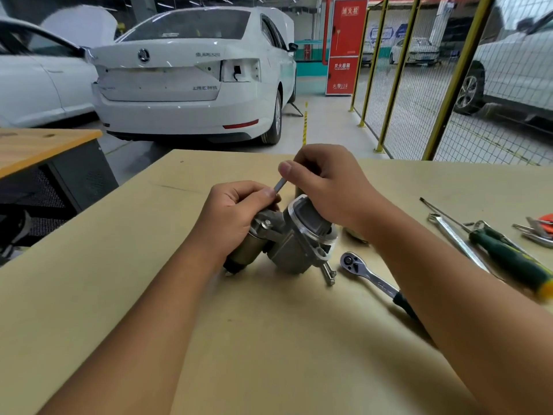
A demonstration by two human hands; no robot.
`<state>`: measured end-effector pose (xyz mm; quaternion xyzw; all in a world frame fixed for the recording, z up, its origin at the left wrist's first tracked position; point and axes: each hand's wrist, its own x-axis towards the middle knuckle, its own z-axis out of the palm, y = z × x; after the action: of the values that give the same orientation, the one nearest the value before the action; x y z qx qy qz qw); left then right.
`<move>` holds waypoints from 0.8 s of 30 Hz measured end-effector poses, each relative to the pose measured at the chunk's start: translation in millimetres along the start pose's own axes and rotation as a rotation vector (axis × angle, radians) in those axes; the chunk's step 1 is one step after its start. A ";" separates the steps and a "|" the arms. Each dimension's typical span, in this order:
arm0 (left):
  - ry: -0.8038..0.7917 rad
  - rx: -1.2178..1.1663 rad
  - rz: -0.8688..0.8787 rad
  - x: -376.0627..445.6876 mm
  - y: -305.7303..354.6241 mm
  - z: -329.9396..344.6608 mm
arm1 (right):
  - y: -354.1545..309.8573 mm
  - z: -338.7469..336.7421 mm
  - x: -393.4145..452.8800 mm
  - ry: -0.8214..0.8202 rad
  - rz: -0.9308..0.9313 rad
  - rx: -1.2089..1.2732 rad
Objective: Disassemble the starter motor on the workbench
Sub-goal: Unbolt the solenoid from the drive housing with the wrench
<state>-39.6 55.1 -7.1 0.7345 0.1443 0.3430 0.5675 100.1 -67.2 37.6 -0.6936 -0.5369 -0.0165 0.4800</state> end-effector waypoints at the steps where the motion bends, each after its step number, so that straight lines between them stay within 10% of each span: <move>1: -0.005 0.002 -0.007 -0.2 0.5 0.1 | 0.7 -0.4 -1.4 -0.015 -0.003 -0.008; 24: -0.028 0.002 -0.072 -5.4 9.7 2.1 | -14.9 -0.4 -0.9 0.078 -0.042 0.001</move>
<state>-43.8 47.2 -0.1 0.7341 0.1630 0.3118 0.5808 88.6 -68.7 47.0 -0.6807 -0.5324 -0.0531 0.5004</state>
